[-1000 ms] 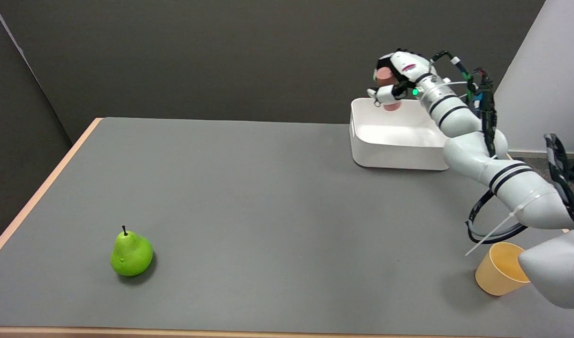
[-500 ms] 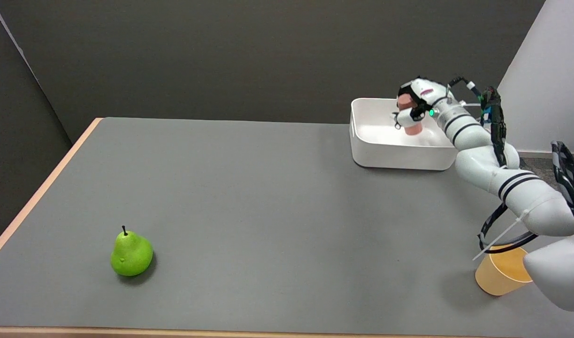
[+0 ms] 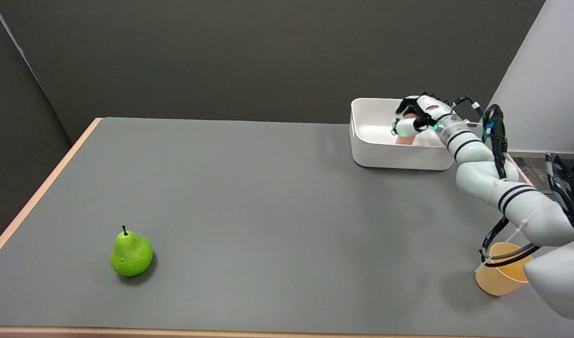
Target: Place the wooden cylinder in the white box.
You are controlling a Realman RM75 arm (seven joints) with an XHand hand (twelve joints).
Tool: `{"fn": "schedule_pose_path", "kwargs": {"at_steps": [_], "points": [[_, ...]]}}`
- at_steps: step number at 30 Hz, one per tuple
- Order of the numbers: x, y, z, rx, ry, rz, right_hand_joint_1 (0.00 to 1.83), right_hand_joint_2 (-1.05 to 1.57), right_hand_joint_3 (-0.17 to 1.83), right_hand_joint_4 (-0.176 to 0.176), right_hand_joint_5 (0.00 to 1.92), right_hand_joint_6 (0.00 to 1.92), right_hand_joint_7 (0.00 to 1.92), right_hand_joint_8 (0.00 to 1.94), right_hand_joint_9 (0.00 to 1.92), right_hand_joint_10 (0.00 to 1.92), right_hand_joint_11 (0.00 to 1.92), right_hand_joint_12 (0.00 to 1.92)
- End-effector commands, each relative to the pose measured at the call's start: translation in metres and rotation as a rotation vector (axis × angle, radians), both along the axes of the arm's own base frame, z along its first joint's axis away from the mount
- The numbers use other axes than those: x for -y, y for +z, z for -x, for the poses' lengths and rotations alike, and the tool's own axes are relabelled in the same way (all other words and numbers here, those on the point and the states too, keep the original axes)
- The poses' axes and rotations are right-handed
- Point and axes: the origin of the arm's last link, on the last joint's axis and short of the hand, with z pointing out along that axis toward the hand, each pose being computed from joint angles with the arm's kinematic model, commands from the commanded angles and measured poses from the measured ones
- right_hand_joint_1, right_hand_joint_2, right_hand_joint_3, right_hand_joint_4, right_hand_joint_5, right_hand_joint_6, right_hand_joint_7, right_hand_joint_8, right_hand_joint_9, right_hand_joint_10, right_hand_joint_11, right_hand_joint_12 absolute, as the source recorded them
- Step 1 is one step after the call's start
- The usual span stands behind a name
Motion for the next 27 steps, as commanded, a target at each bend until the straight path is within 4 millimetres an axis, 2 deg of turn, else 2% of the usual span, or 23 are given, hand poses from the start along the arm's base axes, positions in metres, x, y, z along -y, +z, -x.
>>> {"fn": "schedule_pose_path", "kwargs": {"at_steps": [1, 4, 6, 10, 12, 14, 18, 20, 22, 25, 27], "points": [[-0.010, -0.011, -0.016, 0.143, 0.177, -0.016, 0.45, 0.69, 1.02, 0.077, 0.27, 0.55, 0.28, 0.35, 0.21, 0.67, 0.14, 1.30], [-0.011, -0.016, -0.023, 0.136, 0.207, -0.037, 0.45, 0.69, 0.93, 0.087, 0.25, 0.50, 0.22, 0.30, 0.12, 0.58, 0.03, 1.14], [-0.012, -0.020, -0.029, 0.127, 0.233, -0.053, 0.41, 0.64, 1.00, 0.091, 0.22, 0.52, 0.16, 0.29, 0.06, 0.55, 0.00, 1.05], [-0.018, -0.037, -0.056, 0.099, 0.359, -0.120, 0.40, 0.62, 0.99, 0.088, 0.20, 0.50, 0.12, 0.27, 0.03, 0.48, 0.00, 0.99], [-0.026, -0.054, -0.078, 0.079, 0.451, -0.184, 0.42, 0.66, 0.90, 0.087, 0.21, 0.43, 0.10, 0.23, 0.00, 0.44, 0.00, 0.88], [-0.037, -0.069, -0.097, 0.062, 0.542, -0.240, 0.42, 0.66, 0.90, 0.087, 0.20, 0.42, 0.09, 0.23, 0.00, 0.42, 0.00, 0.87], [-0.065, -0.102, -0.118, 0.063, 0.670, -0.345, 0.39, 0.67, 0.89, 0.077, 0.19, 0.41, 0.09, 0.23, 0.00, 0.44, 0.00, 0.91], [-0.077, -0.121, -0.126, 0.080, 0.721, -0.409, 0.53, 0.63, 1.02, 0.075, 0.14, 0.50, 0.06, 0.29, 0.01, 0.42, 0.02, 0.90], [-0.090, -0.146, -0.126, 0.132, 0.744, -0.491, 0.53, 0.64, 1.05, 0.073, 0.13, 0.51, 0.07, 0.32, 0.01, 0.48, 0.03, 0.91], [-0.102, -0.184, -0.120, 0.195, 0.735, -0.612, 0.34, 0.69, 0.88, 0.073, 0.19, 0.40, 0.14, 0.24, 0.06, 0.52, 0.00, 1.11], [-0.107, -0.204, -0.116, 0.238, 0.725, -0.671, 0.30, 0.64, 0.99, 0.074, 0.17, 0.45, 0.14, 0.27, 0.06, 0.56, 0.03, 1.08]]}}
